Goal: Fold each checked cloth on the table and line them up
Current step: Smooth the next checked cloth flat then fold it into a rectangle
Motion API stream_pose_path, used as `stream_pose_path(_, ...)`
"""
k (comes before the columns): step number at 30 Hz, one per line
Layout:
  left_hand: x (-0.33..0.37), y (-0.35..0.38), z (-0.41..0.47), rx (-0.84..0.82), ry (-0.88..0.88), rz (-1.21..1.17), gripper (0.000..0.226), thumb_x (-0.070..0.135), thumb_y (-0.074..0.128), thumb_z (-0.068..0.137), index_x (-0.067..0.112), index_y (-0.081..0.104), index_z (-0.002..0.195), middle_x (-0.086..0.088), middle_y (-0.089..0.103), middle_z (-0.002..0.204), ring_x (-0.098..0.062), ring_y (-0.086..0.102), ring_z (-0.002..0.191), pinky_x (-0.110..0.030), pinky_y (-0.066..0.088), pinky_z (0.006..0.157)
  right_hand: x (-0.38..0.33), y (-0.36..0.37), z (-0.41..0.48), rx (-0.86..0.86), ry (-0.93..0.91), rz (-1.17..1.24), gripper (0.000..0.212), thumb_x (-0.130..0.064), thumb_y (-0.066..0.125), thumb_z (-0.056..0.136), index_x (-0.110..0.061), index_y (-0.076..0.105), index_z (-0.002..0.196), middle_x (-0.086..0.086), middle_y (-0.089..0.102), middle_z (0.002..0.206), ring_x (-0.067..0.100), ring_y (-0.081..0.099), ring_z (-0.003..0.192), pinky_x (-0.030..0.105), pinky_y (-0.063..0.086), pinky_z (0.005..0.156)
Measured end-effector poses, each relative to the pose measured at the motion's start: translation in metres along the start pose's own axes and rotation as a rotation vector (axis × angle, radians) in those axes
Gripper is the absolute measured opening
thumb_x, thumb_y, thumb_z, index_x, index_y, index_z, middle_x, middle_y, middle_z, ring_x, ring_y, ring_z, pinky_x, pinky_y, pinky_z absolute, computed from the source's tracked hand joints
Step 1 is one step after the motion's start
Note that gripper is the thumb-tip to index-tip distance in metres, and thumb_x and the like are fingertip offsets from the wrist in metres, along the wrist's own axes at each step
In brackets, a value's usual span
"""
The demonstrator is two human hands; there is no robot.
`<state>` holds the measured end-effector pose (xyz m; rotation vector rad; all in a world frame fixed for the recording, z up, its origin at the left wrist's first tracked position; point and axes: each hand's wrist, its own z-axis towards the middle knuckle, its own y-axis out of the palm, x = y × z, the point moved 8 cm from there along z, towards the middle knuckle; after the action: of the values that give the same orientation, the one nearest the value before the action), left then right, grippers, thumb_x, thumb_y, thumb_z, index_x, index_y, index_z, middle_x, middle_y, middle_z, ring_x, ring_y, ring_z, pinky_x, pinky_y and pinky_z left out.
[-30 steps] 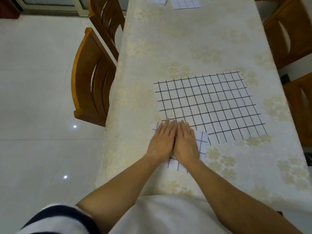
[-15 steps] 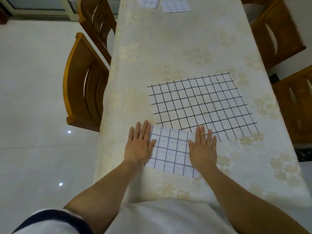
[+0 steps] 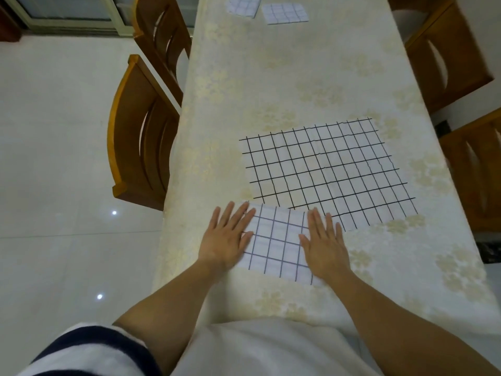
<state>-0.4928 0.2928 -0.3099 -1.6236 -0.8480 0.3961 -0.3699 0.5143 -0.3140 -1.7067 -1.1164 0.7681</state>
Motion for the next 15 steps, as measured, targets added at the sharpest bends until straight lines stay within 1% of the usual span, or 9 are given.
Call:
stream_pose_path(2,-0.004,-0.003,-0.003,0.003,0.004,0.018,0.06,0.054,0.005,0.106,0.033,-0.019,0.157,0.01,-0.024,0.165,-0.021,-0.027,0.151,-0.049,-0.007,0.125,0.012,-0.004,0.002,-0.005,0.018,-0.008,0.072,-0.062,-0.01,0.094,-0.022,-0.024,0.153,-0.004,-0.025,0.162,0.024,-0.023,0.149,0.048,-0.005,0.123)
stream_pose_path(3,-0.003,-0.004,-0.003,0.004,0.013,0.034,0.062,0.054,0.006,0.107,0.029,-0.018,0.158,0.008,-0.023,0.166,-0.022,-0.026,0.152,-0.048,-0.007,0.124,0.013,-0.009,0.004,0.013,0.007,0.005,0.075,-0.063,-0.007,0.094,-0.021,-0.018,0.155,-0.005,-0.018,0.163,0.023,-0.019,0.15,0.048,-0.005,0.123)
stream_pose_path(4,0.0,-0.006,-0.002,0.008,0.029,0.049,0.063,0.054,0.007,0.107,0.026,-0.016,0.159,0.004,-0.022,0.166,-0.023,-0.026,0.152,-0.048,-0.007,0.124,0.014,-0.015,0.006,0.042,-0.009,0.035,0.076,-0.064,0.002,0.096,-0.021,-0.008,0.157,-0.005,-0.008,0.165,0.022,-0.012,0.152,0.047,-0.003,0.124)
stream_pose_path(6,0.011,-0.012,0.003,0.008,0.095,0.073,0.068,0.058,0.009,0.106,0.023,-0.012,0.16,0.002,-0.02,0.167,-0.022,-0.026,0.152,-0.045,-0.01,0.124,0.015,-0.029,0.011,0.123,-0.036,0.129,0.073,-0.061,0.028,0.1,-0.019,0.016,0.158,0.0,0.021,0.163,0.022,0.009,0.152,0.045,0.005,0.124)
stream_pose_path(8,0.028,-0.019,0.015,-0.013,0.217,0.051,0.076,0.065,0.021,0.103,0.022,-0.002,0.162,0.001,-0.011,0.169,-0.02,-0.022,0.153,-0.041,-0.012,0.124,0.015,-0.04,0.019,0.201,-0.057,0.21,0.071,-0.057,0.051,0.094,-0.017,0.037,0.151,0.005,0.048,0.147,0.026,0.034,0.141,0.043,0.018,0.121)
stream_pose_path(9,0.037,-0.021,0.021,-0.036,0.275,0.01,0.081,0.066,0.031,0.1,0.021,0.004,0.162,0.001,-0.006,0.169,-0.02,-0.019,0.153,-0.038,-0.012,0.125,0.015,-0.047,0.023,0.219,-0.056,0.233,0.072,-0.057,0.059,0.09,-0.018,0.042,0.147,0.005,0.055,0.137,0.026,0.042,0.131,0.042,0.026,0.117)
stream_pose_path(10,0.044,-0.022,0.027,-0.078,0.316,-0.032,0.087,0.065,0.043,0.097,0.021,0.007,0.162,0.001,-0.005,0.169,-0.019,-0.017,0.154,-0.036,-0.011,0.125,0.016,-0.05,0.03,0.201,-0.04,0.251,0.073,-0.057,0.065,0.085,-0.02,0.044,0.144,0.003,0.058,0.129,0.026,0.045,0.123,0.041,0.032,0.11)
stream_pose_path(12,0.051,-0.016,0.036,-0.176,0.335,-0.071,0.098,0.062,0.06,0.09,0.023,0.007,0.162,0.003,-0.01,0.169,-0.02,-0.016,0.154,-0.037,-0.008,0.126,0.017,-0.057,0.042,0.095,0.019,0.279,0.068,-0.057,0.072,0.08,-0.024,0.047,0.135,-0.002,0.059,0.115,0.023,0.046,0.112,0.038,0.038,0.098)
stream_pose_path(15,0.051,-0.005,0.043,-0.273,0.284,-0.069,0.112,0.067,0.069,0.079,0.031,0.003,0.161,0.002,-0.018,0.168,-0.024,-0.017,0.154,-0.043,-0.007,0.126,0.022,-0.059,0.05,-0.084,0.104,0.305,0.051,-0.06,0.074,0.076,-0.027,0.051,0.109,-0.006,0.056,0.093,0.02,0.049,0.098,0.037,0.04,0.088)
